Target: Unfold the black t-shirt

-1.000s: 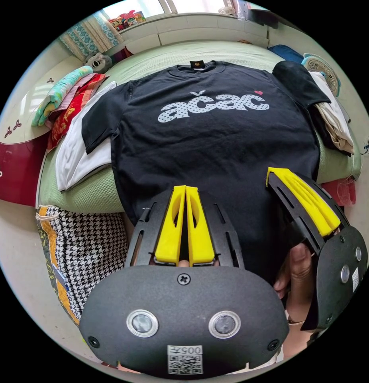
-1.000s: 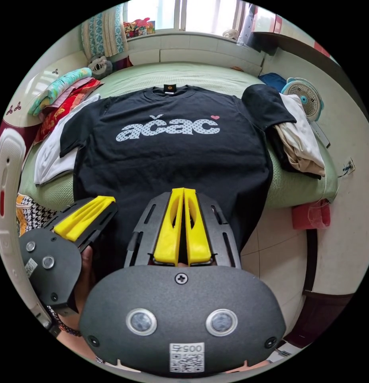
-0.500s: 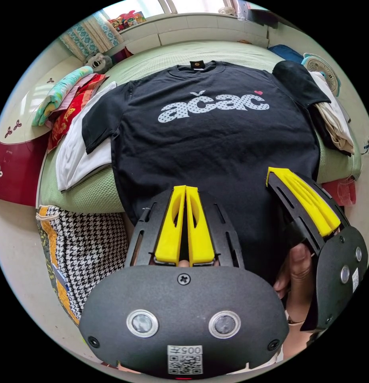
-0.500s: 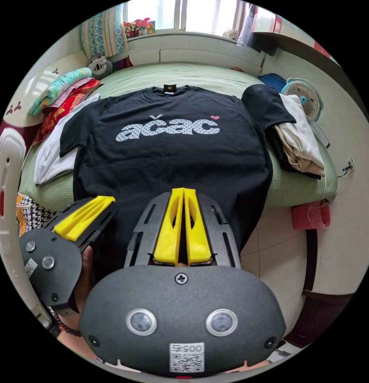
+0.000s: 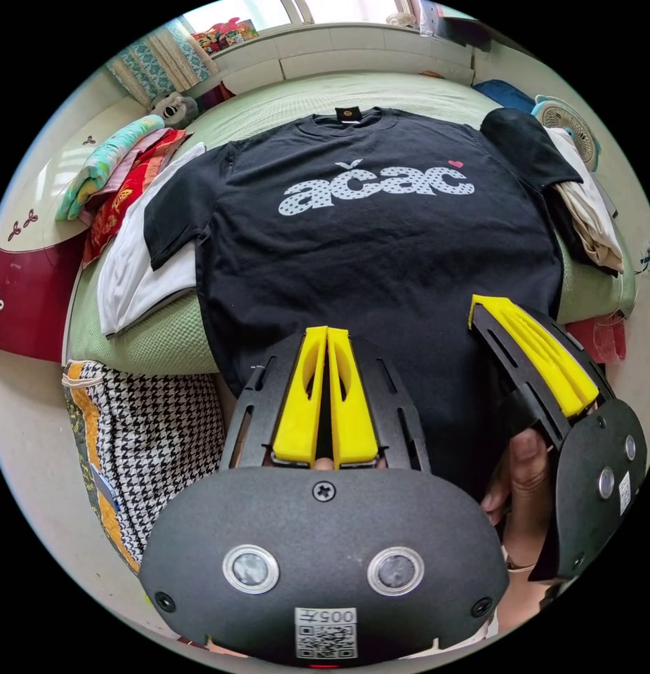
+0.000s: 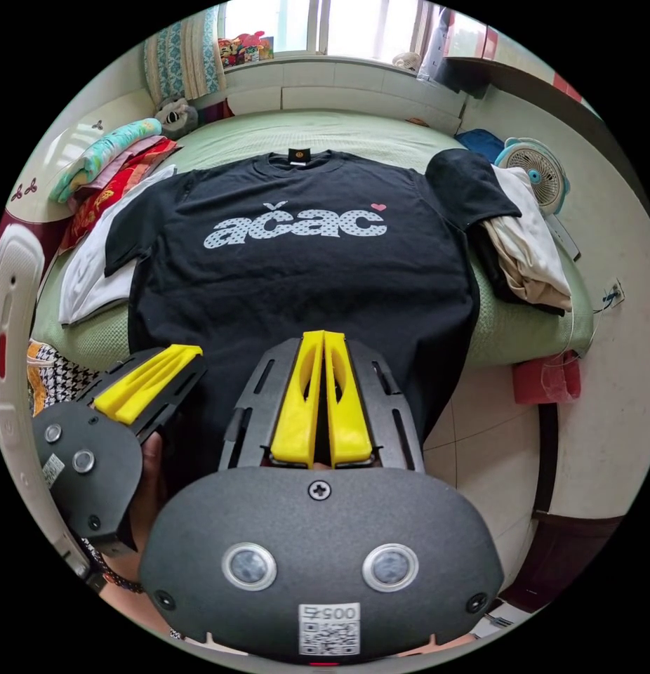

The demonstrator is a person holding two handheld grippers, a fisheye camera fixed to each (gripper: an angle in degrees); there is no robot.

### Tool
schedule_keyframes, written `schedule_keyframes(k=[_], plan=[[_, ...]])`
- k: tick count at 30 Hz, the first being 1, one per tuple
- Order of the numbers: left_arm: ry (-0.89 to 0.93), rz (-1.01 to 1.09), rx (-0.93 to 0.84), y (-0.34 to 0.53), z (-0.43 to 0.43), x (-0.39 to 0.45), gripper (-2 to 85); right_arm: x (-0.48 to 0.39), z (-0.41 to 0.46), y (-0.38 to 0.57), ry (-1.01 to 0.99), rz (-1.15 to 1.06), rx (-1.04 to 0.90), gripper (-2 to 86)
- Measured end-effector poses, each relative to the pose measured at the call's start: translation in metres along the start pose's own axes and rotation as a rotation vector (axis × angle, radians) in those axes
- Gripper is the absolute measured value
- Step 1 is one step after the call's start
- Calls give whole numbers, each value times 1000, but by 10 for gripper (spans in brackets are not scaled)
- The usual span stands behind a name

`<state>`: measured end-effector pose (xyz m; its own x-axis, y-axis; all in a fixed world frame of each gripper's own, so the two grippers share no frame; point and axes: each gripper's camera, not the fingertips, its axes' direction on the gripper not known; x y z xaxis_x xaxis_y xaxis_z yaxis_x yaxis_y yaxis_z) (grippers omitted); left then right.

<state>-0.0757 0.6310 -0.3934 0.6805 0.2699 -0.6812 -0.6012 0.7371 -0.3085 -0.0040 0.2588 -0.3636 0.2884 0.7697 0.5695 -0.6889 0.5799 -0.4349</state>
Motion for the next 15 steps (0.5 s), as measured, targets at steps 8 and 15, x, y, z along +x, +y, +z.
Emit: schedule_keyframes(k=[8,15], plan=[[-4,2,-2,2,-3,-7,-1,-5,1,-7,4,-2,0,-9],[-8,2,-1,5,-7,-15,-1,-10,2,-14,5,-2,2,-9]])
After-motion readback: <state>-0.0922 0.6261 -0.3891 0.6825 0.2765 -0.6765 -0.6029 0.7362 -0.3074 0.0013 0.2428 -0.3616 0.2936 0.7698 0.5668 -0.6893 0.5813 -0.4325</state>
